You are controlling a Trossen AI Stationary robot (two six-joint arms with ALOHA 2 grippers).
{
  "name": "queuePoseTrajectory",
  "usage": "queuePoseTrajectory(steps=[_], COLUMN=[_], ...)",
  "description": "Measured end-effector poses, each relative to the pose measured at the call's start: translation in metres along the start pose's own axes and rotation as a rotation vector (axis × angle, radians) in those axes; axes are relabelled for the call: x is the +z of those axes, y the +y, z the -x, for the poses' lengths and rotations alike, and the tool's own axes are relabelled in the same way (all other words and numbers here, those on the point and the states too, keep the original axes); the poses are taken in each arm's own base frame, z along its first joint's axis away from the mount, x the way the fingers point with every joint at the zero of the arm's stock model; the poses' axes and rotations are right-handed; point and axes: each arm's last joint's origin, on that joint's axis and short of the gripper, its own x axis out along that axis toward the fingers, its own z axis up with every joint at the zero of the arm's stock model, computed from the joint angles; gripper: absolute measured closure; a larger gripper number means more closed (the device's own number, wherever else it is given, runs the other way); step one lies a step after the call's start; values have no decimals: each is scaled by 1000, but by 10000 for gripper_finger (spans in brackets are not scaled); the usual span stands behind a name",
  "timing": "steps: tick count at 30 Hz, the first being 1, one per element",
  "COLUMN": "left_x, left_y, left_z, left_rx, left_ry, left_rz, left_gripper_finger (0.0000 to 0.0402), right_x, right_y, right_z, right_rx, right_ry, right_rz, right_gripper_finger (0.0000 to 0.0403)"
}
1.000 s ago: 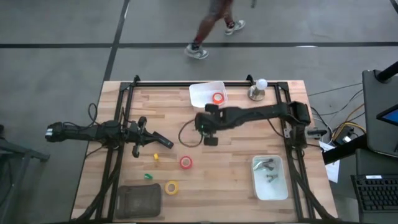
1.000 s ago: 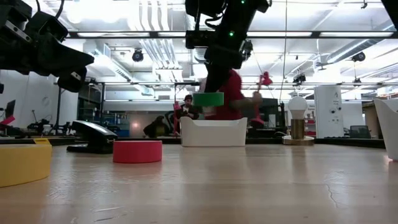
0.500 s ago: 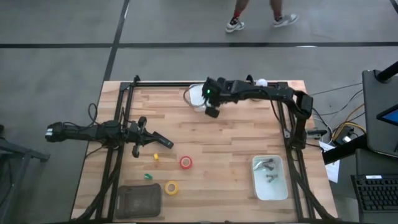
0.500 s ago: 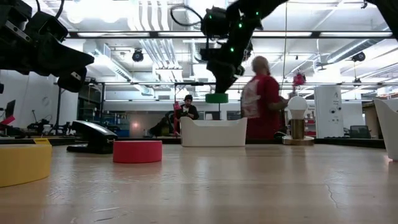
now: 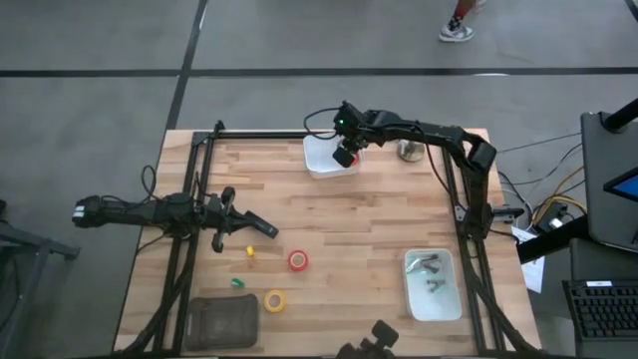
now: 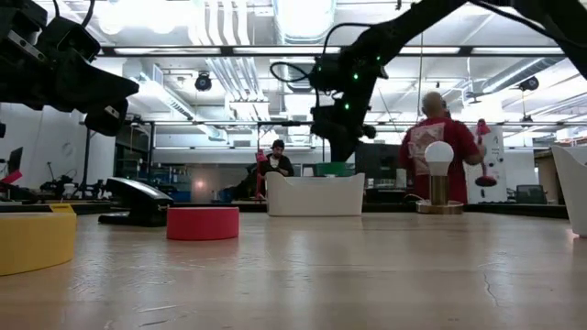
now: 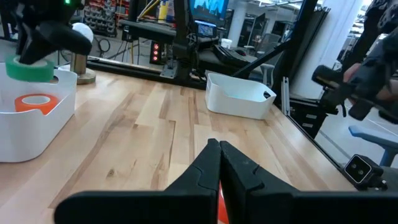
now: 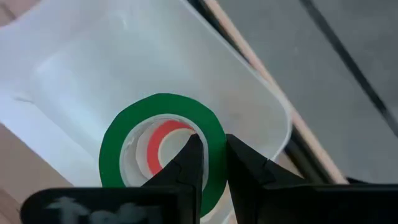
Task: Pick and place Stapler, Stapler remover, tape
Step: Put the green tape into the white bin
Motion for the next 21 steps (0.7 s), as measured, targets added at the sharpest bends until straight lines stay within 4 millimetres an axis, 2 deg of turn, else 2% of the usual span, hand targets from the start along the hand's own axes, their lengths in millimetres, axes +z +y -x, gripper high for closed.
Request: queuePoseTrajectory(steps=[21], left_x=[0], left_y=[0], left_z=[0], left_rx=[0], left_ry=[0], left_rz=[0], left_gripper_finger=[394], right_x=[-7], right_y=[-4], right_z=[-40], right_rx=[-10], right_ry=[68], right_rz=[-65], right_gripper_finger=[345])
